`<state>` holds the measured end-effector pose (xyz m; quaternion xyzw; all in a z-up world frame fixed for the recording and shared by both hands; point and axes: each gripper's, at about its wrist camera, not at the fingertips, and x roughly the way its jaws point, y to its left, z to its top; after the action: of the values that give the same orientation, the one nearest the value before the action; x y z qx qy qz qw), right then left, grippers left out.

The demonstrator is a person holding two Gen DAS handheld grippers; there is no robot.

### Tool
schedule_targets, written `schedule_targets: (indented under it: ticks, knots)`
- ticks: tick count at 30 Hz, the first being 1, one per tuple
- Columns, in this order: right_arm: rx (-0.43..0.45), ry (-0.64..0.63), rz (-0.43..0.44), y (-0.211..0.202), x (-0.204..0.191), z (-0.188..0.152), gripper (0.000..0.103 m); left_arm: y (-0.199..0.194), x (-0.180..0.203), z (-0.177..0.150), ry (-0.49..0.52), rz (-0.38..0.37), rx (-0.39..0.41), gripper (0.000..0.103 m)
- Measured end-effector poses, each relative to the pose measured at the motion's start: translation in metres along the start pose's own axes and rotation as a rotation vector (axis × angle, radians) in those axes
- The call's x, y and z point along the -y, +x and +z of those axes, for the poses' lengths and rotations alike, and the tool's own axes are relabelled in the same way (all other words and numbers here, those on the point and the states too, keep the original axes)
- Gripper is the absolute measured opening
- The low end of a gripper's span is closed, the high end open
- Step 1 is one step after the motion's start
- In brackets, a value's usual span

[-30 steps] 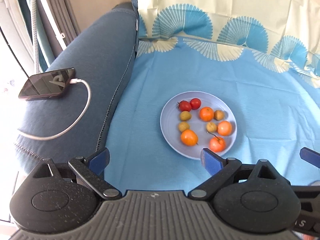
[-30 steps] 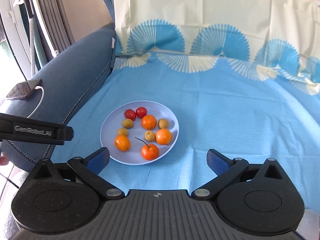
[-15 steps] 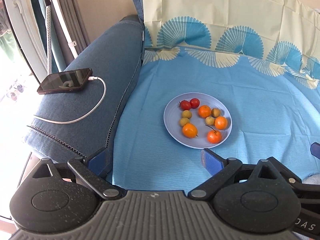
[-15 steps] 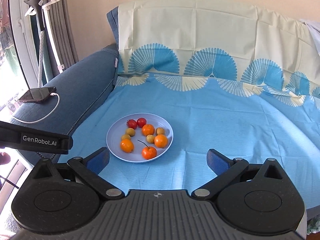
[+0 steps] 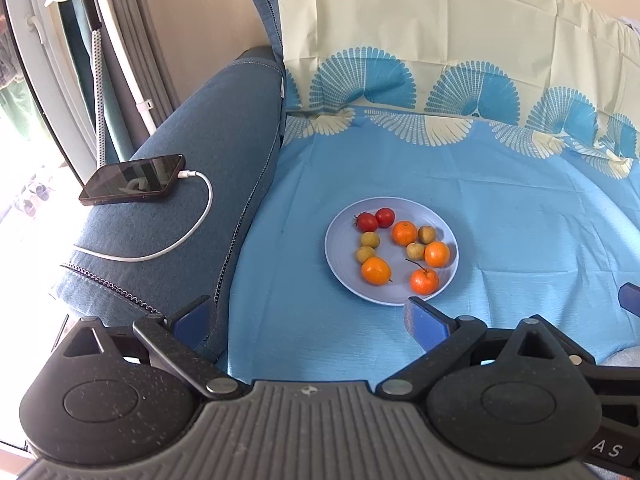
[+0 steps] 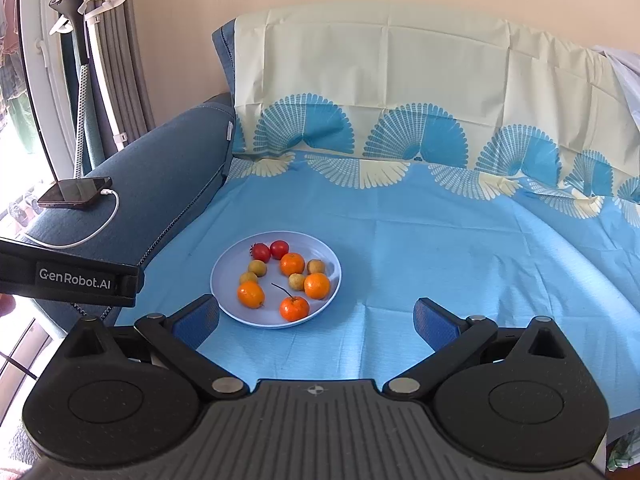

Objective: Organize fruits

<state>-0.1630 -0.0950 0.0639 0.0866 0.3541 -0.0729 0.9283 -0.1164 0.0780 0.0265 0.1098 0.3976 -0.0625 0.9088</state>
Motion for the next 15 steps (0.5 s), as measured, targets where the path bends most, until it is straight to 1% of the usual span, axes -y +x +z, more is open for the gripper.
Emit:
schedule_targets:
  ticks: [15]
  knots:
    - [-0.017, 0.011, -0.001, 0.0060, 0.0004, -0.0013, 0.102, 0.0040, 0.0020, -0.0006, 0.009, 0.003, -0.009, 0.101]
